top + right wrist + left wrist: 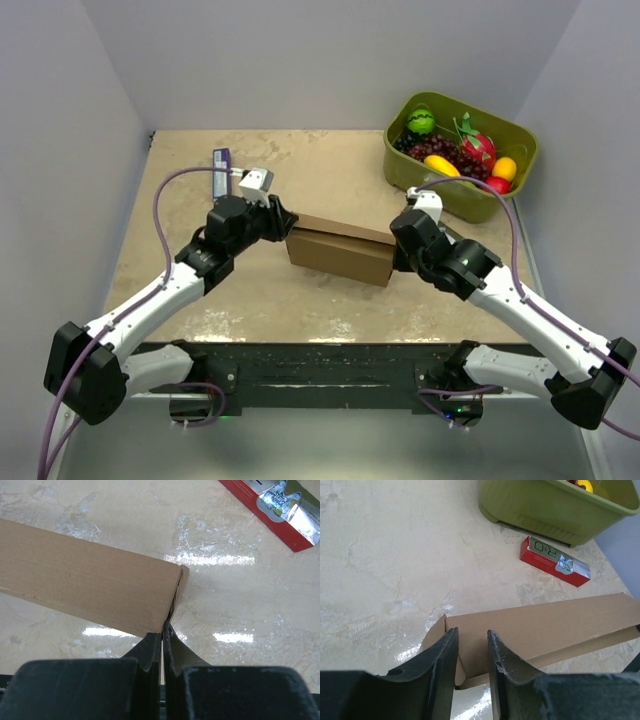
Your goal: Fold the paper box
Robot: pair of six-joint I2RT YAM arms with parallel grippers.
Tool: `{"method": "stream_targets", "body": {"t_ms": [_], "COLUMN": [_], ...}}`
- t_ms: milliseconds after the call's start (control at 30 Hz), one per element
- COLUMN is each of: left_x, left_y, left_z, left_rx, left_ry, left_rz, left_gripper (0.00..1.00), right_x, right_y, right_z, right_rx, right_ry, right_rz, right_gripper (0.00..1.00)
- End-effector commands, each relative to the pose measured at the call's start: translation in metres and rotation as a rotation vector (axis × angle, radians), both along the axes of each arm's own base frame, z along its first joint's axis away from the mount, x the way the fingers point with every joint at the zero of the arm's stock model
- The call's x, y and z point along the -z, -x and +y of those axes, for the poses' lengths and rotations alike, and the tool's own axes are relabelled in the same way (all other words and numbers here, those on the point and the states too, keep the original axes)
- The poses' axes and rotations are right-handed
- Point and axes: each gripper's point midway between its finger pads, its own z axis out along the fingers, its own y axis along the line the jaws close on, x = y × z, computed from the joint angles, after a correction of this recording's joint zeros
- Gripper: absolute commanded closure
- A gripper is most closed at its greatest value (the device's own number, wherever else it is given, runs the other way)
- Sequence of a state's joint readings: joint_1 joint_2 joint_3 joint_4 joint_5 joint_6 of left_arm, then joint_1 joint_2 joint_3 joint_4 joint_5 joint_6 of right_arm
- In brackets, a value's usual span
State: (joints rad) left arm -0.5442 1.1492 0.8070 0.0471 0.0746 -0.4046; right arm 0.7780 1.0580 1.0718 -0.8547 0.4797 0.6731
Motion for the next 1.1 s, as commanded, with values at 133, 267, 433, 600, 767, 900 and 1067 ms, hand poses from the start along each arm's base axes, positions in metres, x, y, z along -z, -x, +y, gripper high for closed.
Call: {"method": "stream_targets", "body": {"t_ms": [133, 267, 433, 600, 767, 900, 1067], "left_x": [0.055, 0.061, 0.061, 0.061, 0.059, 0.057, 0.055], "left_y": [0.022, 0.025, 0.023, 0.02, 0.017, 0.016, 0.016], "left_z": [0.027, 0.031, 0.031, 0.03, 0.033, 0.034, 0.034], "left_rx": [-0.067, -0.073, -0.07, -0.065, -0.088, -0.09, -0.089], "left_ry": [-0.067, -0.085, -0.097, -0.111, -0.12, -0.12, -0.12], "left_rz": [0.1, 0.101, 0.1, 0.094, 0.084, 0.078, 0.071], "left_gripper": [0.67, 0.68, 0.68, 0.68, 0.68, 0.68, 0.68], "right_x": [0.029, 0.016, -0.007, -0.047, -0.083, -0.081, -0.085], "right_y": [0.02, 0.021, 0.028, 0.032, 0.025, -0.002, -0.023], "right_z": [-0.007, 0.003, 0.012, 0.026, 0.044, 0.022, 0.003], "right_rx": [-0.032, -0.065, -0.131, -0.19, -0.234, -0.145, -0.089], "right_ry": [0.075, 0.02, -0.055, -0.186, -0.323, -0.29, -0.27], "right_rz": [0.139, 0.131, 0.105, 0.042, -0.039, -0.084, -0.155], "right_gripper": [0.94, 0.43, 0.19, 0.22, 0.26, 0.25, 0.33]}}
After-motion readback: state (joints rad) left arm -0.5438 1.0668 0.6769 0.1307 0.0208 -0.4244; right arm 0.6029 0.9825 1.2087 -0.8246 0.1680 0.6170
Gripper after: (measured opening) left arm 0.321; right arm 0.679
